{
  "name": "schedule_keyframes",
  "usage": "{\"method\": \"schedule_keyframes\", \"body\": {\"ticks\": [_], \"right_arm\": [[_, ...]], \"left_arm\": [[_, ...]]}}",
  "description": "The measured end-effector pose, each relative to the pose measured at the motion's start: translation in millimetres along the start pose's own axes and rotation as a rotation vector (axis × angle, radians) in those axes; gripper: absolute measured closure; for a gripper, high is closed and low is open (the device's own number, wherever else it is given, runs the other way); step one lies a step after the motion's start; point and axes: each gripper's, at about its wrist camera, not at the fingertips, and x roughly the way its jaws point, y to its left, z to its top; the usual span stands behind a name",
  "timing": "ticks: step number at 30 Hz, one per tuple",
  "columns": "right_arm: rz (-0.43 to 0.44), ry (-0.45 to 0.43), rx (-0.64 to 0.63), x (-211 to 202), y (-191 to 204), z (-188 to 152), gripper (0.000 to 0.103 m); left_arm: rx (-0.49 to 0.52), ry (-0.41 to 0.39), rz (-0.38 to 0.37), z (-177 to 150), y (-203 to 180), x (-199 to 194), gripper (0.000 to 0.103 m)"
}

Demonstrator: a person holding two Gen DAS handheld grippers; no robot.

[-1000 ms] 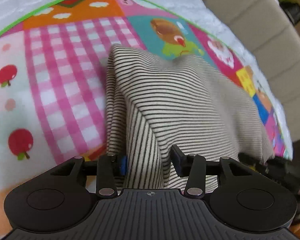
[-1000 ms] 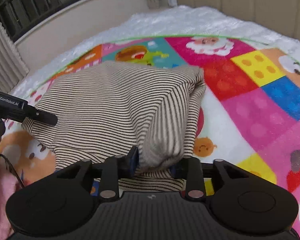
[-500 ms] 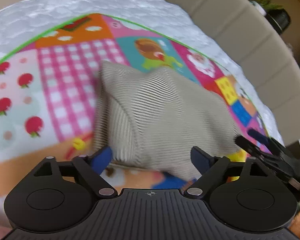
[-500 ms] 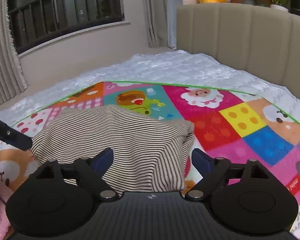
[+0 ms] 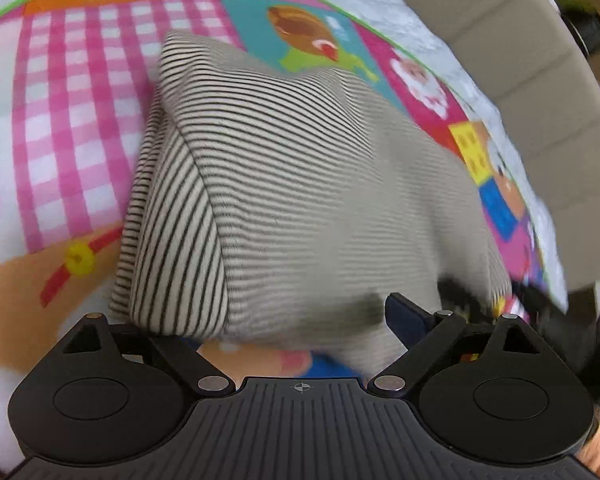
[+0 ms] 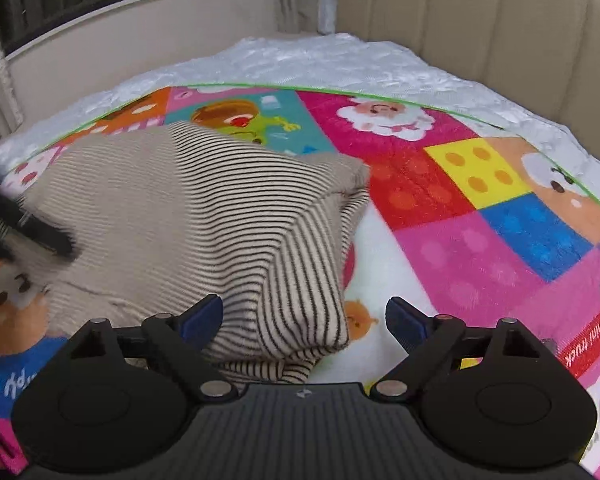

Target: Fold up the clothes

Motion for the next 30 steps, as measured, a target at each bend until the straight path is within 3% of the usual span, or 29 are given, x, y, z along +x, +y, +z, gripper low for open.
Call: {"method": "schedule_keyframes", "body": {"ticks": [5,8,12,14,20,23,25,30], "right_arm": [[0.029,0.0,-0.039,-4.6,14.0,2.3,0.014],[0.024,-0.053,-0.059,-16.9,19.1,10.6,0.014],[-0.007,-0.143,-0.049,-28.3,13.1,33.4,0.005],[-0.043,-0.133,-0.036,-16.0,6.1,48.0,0.005],[-0.12,-0.066,0.105,47.2,-17.6,74.6,0.005],[-0.136,-0.012,0.031,71.4,-9.3,64.3,0.005],[-0.159,-0.033,-0.033,72.6,-0.3,54.8,0.005],[-0.111,-0.021,0.021,62.9,-14.0,47.1,0.005]], "left_arm": [[-0.015,-0.075,-0.004,29.5,5.8,3.7,0.009],[-0.051,-0.15,-0.015,47.2,13.7,3.9,0.01],[-0.061,-0.213,-0.039,54.6,20.2,6.5,0.008],[-0.044,-0.227,-0.053,53.4,21.4,8.3,0.008],[-0.04,-0.173,-0.123,50.2,20.1,-1.7,0.007],[0.003,-0.134,-0.157,44.8,11.9,-3.3,0.006],[0.041,-0.117,-0.15,43.3,5.5,0.3,0.006],[0.084,-0.115,-0.083,51.1,-4.0,14.4,0.009]]}}
